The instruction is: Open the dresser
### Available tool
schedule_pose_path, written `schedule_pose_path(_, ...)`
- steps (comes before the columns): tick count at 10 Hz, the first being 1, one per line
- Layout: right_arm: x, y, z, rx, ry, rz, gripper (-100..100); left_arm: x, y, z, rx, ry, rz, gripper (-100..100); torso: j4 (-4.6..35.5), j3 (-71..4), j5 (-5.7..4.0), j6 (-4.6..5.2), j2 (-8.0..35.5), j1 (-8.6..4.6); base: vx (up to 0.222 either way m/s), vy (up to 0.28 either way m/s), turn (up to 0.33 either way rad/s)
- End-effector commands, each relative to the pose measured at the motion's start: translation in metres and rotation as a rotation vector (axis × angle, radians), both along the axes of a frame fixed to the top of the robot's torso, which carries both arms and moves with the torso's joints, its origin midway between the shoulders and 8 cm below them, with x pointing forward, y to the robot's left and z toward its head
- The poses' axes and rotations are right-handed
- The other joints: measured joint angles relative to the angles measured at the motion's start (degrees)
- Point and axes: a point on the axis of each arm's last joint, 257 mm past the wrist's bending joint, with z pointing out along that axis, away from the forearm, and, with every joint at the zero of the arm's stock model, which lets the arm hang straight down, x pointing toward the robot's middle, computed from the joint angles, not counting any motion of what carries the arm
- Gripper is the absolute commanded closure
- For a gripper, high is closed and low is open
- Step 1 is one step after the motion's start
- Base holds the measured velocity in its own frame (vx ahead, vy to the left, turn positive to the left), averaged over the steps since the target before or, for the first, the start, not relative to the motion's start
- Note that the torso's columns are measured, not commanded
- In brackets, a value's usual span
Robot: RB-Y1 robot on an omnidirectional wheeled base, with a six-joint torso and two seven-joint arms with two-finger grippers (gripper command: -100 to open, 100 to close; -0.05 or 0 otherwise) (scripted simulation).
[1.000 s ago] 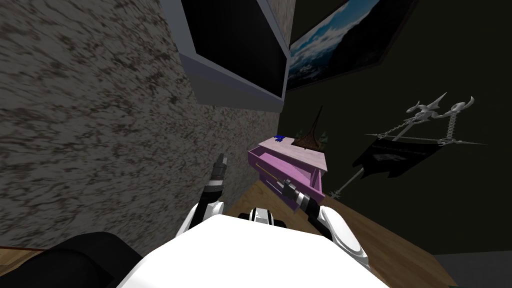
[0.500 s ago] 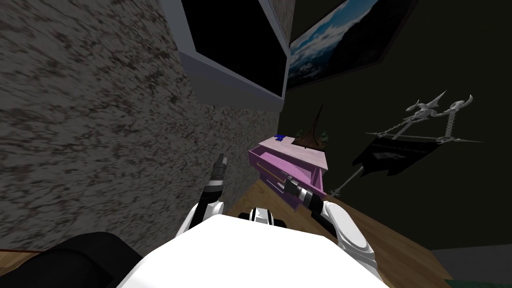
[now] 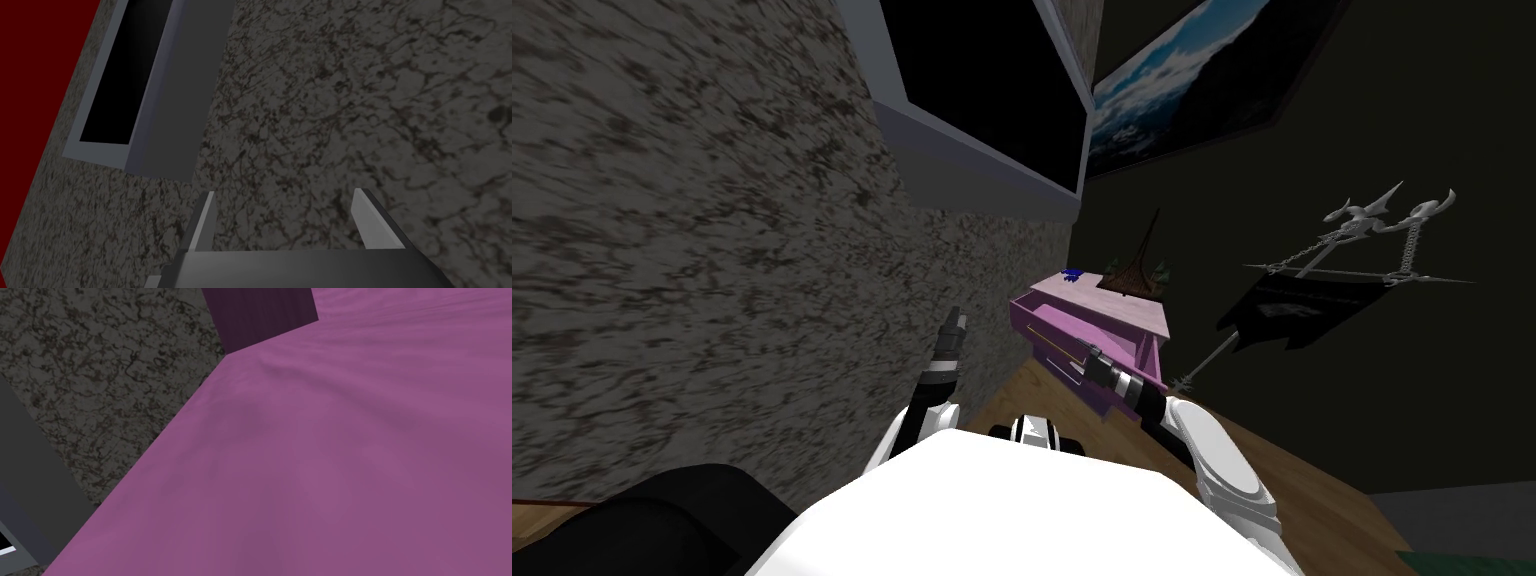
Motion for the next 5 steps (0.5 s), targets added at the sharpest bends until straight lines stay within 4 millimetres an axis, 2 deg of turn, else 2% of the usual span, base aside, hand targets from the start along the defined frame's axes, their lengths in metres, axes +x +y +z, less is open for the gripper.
schedule_pose_path(1,0.0,0.0,0.0,0.0,0.0,0.0,0,0.0,0.0,0.0,0.0,0.0,0.0,0,-0.08,-0.02,-0.04,0.0,-0.07,-0.04,0.0,0.0,0.0)
schedule_pose_path(5,0.0,0.0,0.0,0.0,0.0,0.0,0,0.0,0.0,0.0,0.0,0.0,0.0,0,-0.12,-0.05,-0.04,-0.01,-0.12,0.01,0.0,0.0,0.0)
